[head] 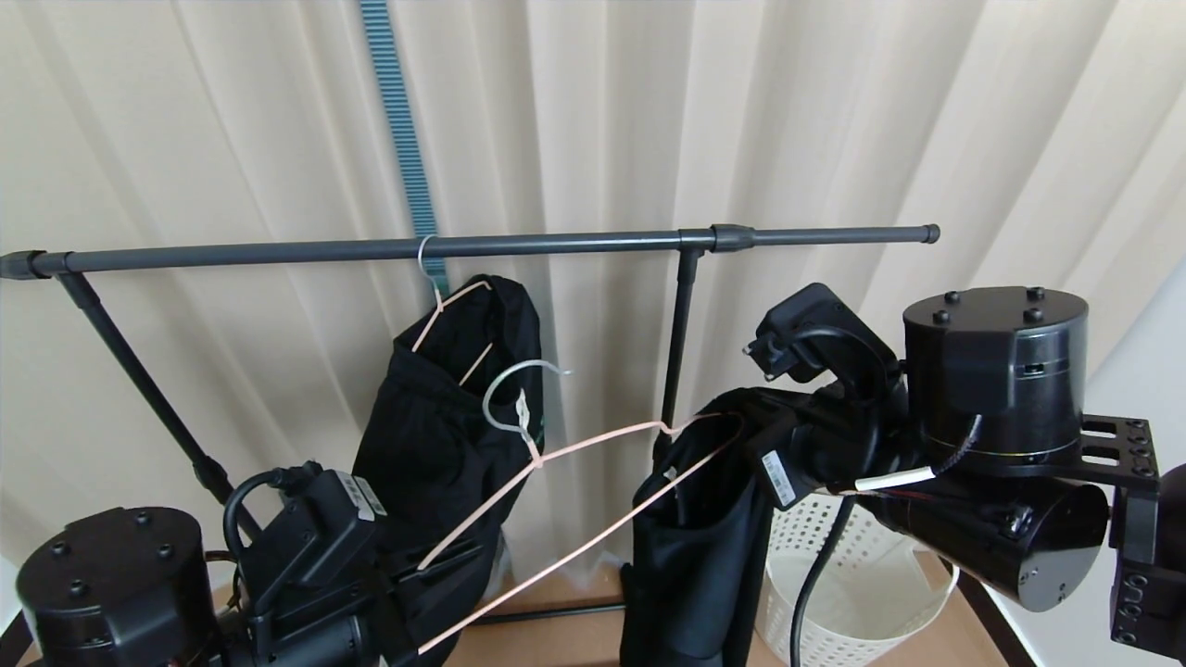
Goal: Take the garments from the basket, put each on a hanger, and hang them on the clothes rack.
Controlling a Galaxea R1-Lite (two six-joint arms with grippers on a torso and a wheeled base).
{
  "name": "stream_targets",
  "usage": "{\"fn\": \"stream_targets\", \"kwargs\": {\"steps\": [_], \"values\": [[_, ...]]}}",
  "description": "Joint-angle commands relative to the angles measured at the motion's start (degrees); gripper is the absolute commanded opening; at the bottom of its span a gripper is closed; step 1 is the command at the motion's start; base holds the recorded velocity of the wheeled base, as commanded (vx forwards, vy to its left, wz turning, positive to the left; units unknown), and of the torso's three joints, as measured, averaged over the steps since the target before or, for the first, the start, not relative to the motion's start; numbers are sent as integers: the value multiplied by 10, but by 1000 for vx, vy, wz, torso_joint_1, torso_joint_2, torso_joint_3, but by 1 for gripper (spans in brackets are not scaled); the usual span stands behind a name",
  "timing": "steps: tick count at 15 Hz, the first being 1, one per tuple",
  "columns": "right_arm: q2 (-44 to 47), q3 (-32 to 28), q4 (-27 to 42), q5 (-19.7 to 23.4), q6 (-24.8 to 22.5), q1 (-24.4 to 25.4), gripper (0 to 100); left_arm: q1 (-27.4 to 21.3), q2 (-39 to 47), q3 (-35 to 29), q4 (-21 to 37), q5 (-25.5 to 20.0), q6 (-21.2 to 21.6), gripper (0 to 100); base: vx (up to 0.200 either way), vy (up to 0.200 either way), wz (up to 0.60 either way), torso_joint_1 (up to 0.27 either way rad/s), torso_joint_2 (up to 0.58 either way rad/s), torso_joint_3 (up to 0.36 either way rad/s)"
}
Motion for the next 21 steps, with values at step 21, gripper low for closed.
{"fn": "stream_targets", "kwargs": {"steps": [21], "values": [[-12, 4, -8, 29, 129, 174, 0, -25, 1, 13, 0, -3, -3, 0, 0, 0, 0, 0, 0, 0]]}}
